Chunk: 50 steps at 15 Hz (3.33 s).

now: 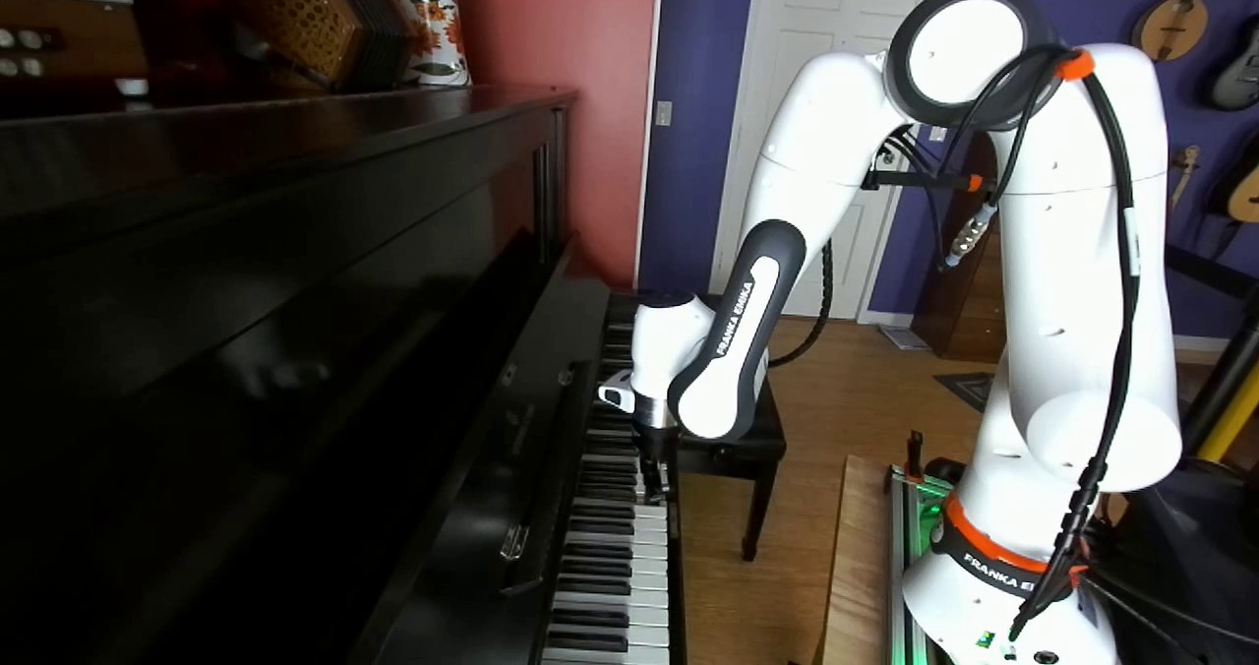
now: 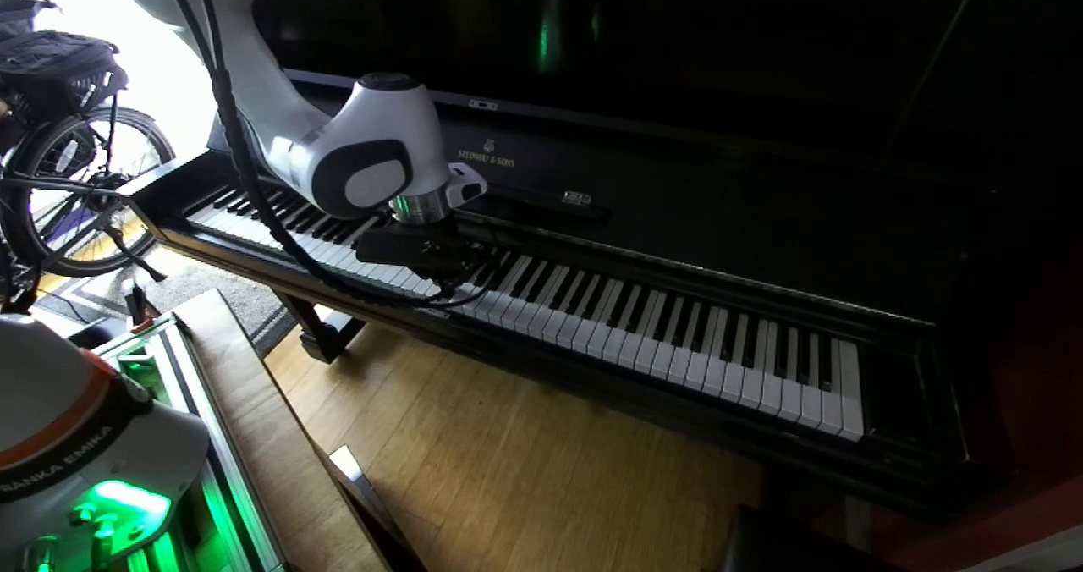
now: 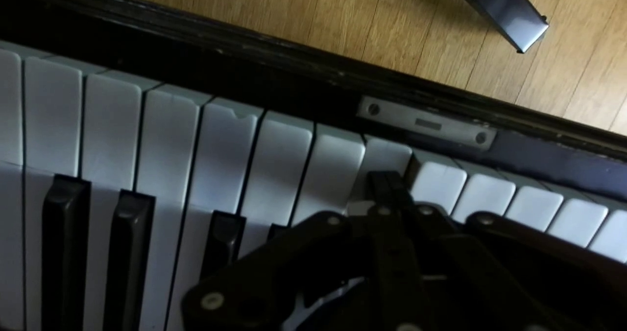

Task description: Push a white key on the piano

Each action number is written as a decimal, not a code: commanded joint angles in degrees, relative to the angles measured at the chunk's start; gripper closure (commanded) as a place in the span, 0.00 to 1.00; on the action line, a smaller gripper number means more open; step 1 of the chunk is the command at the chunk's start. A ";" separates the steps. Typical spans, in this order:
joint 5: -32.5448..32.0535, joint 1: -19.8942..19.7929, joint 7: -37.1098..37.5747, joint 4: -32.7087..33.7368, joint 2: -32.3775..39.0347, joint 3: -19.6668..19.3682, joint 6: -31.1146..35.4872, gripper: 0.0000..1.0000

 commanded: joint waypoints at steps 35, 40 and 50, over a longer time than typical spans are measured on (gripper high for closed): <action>-15.91 3.07 19.48 -8.15 -27.86 -3.62 -9.41 0.00; -16.51 3.02 24.94 -9.81 -34.57 -1.19 -14.24 0.00; -15.05 3.33 25.53 -8.10 -36.45 -0.34 -15.62 0.00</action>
